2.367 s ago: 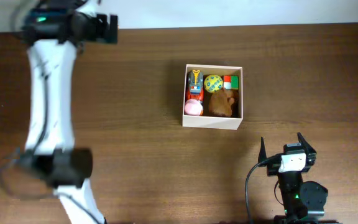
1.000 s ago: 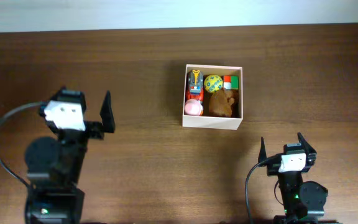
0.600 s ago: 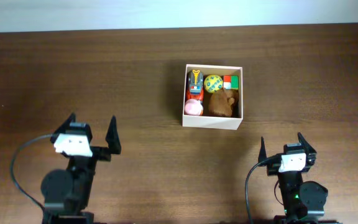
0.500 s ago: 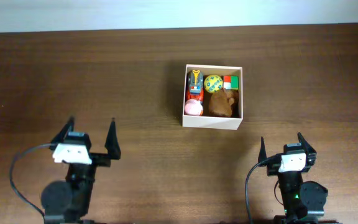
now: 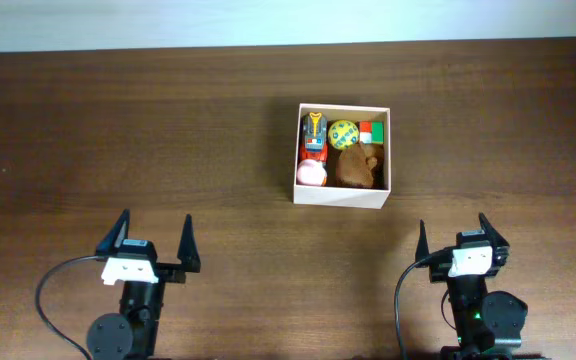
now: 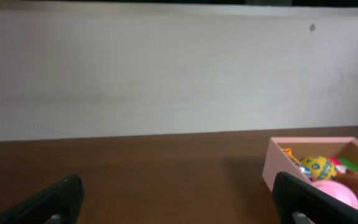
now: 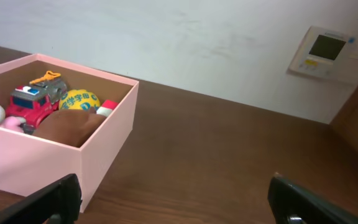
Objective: Pack container
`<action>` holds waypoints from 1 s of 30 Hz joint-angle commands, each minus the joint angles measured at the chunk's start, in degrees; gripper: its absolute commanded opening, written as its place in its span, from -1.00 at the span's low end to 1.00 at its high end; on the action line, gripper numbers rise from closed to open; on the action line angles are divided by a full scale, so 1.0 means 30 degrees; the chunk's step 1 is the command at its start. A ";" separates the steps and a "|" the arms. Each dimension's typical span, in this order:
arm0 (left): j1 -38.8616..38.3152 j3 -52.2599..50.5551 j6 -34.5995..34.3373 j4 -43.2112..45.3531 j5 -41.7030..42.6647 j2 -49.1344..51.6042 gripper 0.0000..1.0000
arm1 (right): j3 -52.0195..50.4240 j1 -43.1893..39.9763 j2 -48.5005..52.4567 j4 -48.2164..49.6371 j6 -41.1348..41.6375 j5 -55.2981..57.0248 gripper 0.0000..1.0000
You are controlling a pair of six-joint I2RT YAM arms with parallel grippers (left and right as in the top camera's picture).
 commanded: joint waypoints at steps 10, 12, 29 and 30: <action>0.0051 -0.1843 -0.0248 0.0845 -0.0007 -0.0619 0.99 | -0.0189 0.0117 -0.0197 0.0029 0.0080 0.0189 0.98; 0.0051 -0.1843 -0.0248 0.0743 -0.0007 -0.0619 0.99 | -0.0189 0.0117 -0.0197 0.0036 0.0080 0.0182 0.98; 0.0182 -0.2251 -0.0168 -0.0984 -0.0838 -0.2310 0.98 | -0.0189 0.0117 -0.0197 0.0029 0.0080 0.0182 0.98; 0.0240 -0.2251 -0.0168 -0.0984 -0.1056 -0.2310 0.99 | -0.0189 0.0117 -0.0197 0.0029 0.0080 0.0189 0.98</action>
